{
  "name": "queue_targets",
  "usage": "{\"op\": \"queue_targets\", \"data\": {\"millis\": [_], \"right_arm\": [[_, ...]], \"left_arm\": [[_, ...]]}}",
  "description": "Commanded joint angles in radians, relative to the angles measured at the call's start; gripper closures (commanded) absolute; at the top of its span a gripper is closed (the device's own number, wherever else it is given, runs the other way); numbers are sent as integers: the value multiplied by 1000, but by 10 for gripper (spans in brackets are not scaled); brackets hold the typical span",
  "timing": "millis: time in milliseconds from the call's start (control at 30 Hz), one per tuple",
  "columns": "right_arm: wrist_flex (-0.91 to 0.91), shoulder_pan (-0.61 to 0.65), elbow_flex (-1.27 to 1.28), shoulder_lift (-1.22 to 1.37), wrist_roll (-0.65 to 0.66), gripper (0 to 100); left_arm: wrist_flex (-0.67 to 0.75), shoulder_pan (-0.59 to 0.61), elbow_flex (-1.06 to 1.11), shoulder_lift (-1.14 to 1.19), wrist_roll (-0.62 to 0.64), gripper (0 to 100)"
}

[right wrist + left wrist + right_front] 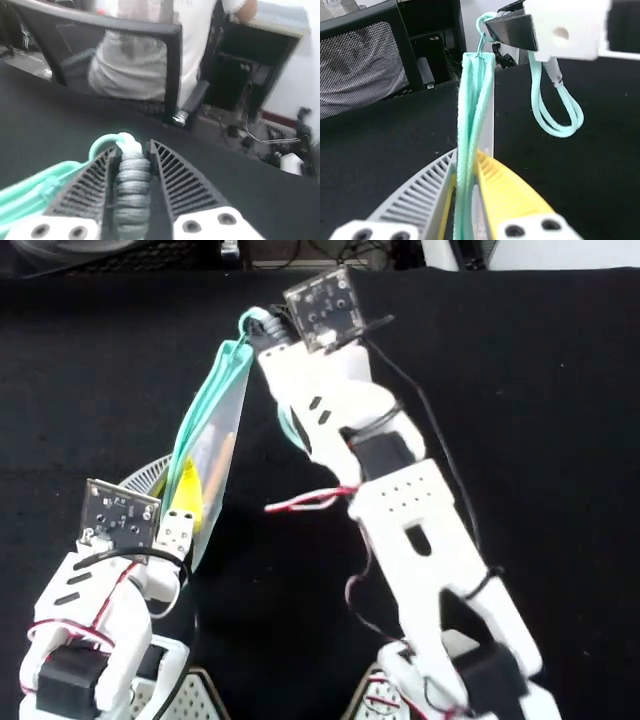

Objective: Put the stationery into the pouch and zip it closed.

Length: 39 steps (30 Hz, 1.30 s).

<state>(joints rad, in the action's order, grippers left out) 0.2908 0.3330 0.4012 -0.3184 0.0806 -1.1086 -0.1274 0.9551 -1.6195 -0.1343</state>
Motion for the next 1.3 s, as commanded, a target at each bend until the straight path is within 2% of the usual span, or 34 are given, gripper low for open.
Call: {"op": "queue_targets", "data": {"millis": [0, 333, 500, 633, 767, 833, 1033, 1133, 1267], "right_arm": [[-52, -184, -134, 44, -5, 986], [-48, -216, -166, 76, -12, 986], [-38, -170, -162, 70, -14, 985], [92, -97, -173, -13, -6, 956], [273, -8, -179, -174, -5, 799], [338, 41, -171, -255, -5, 753], [519, 129, -120, -421, -5, 765], [551, 97, -24, -483, -3, 765], [508, -78, 228, -524, -3, 786]], "left_arm": [[-12, 8, -2, -9, -2, 970], [-12, 8, -1, -9, -2, 970], [-12, 8, -1, -9, -2, 970], [-12, 8, 1, -9, -21, 970], [-12, 8, 1, -9, -28, 970], [-12, 8, 1, -9, -29, 970], [-12, 8, 2, -8, -29, 970], [-12, 13, 2, -8, -29, 970], [-8, 18, 1, -8, -31, 970]]}}
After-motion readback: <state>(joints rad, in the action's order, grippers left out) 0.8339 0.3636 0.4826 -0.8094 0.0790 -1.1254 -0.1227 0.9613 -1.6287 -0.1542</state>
